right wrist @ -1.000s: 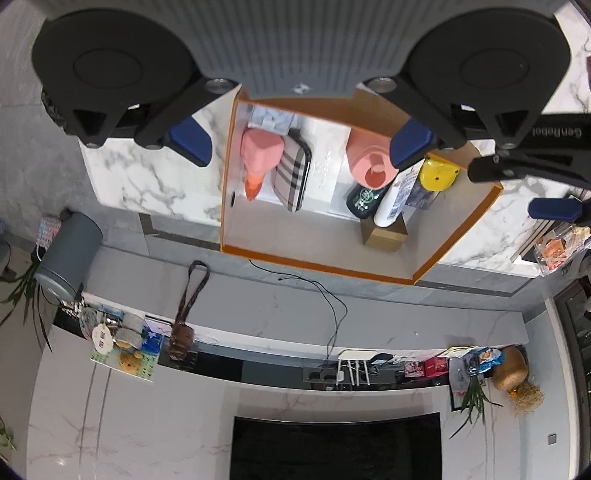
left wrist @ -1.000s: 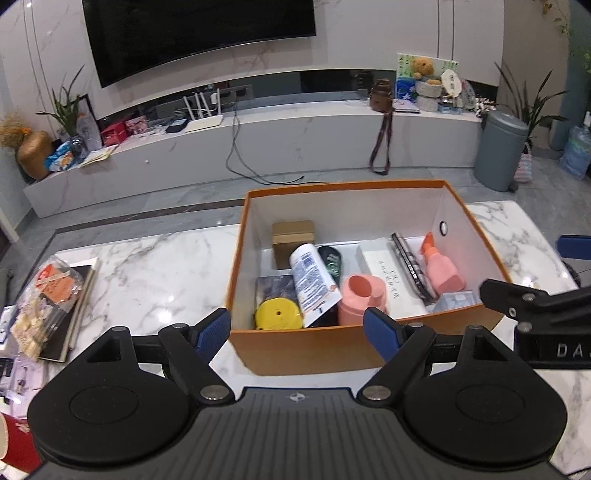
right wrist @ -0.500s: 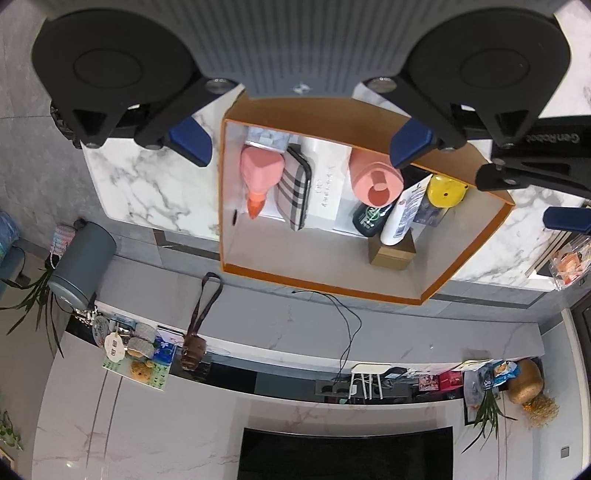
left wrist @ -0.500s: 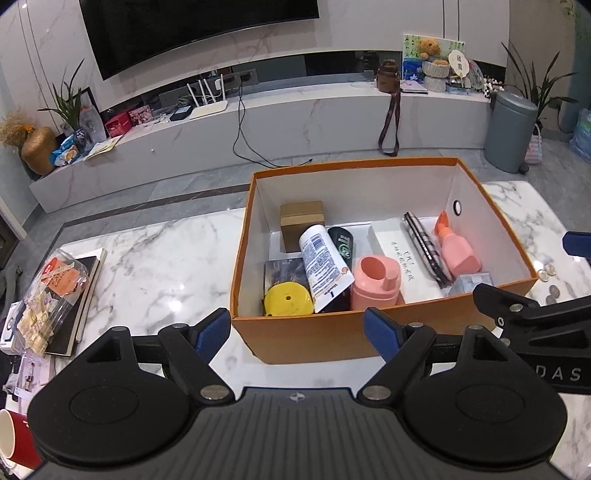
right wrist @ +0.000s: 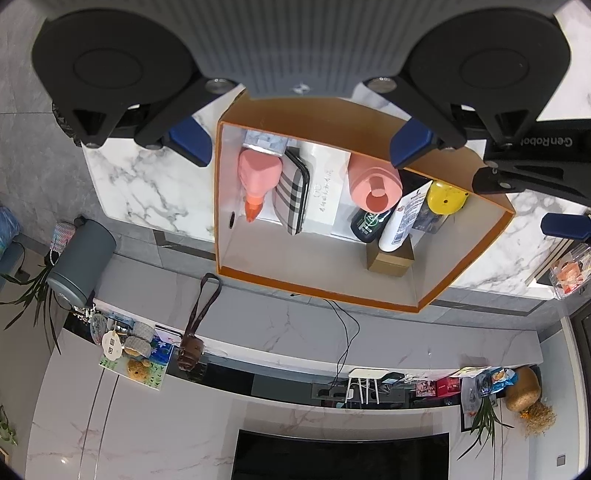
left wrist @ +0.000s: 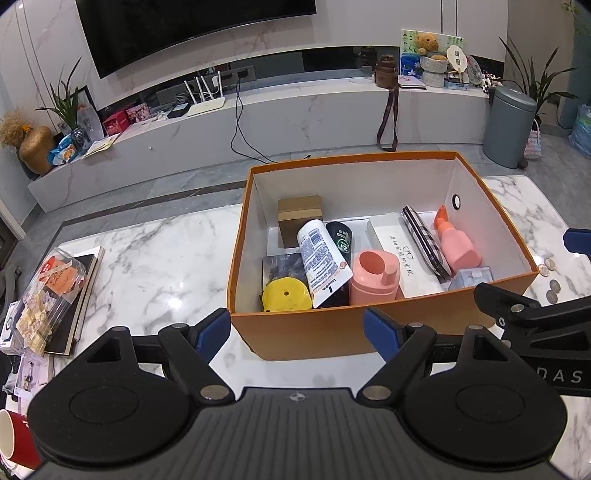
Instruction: Organize rigid objects
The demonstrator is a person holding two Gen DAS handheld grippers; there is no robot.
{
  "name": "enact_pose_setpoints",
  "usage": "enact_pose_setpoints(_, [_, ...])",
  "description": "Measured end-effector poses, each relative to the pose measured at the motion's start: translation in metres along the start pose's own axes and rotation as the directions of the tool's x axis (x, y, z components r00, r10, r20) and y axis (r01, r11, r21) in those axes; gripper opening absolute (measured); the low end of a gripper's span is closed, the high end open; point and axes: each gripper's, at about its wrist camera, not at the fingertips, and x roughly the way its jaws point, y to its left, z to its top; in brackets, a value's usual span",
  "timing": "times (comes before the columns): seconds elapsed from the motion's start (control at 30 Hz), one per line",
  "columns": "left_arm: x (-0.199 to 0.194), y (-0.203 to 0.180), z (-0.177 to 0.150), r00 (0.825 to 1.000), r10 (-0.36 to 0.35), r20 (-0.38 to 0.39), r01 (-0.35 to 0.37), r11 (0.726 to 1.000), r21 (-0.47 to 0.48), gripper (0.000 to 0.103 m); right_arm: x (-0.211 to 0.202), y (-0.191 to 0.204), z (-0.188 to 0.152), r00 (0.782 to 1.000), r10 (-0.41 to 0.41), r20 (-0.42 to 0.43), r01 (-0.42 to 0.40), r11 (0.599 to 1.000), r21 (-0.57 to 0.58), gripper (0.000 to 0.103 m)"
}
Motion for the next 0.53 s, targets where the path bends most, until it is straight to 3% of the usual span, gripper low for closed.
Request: enact_pose_setpoints(0.53, [-0.0013,0.0015,0.0019,0.999,-0.031,0.011,0.031,0.999,-0.030,0.096,-0.0003,-0.0059,0.0001,1.000,-0.004,0.001,0.004,1.000,0.010,0.100])
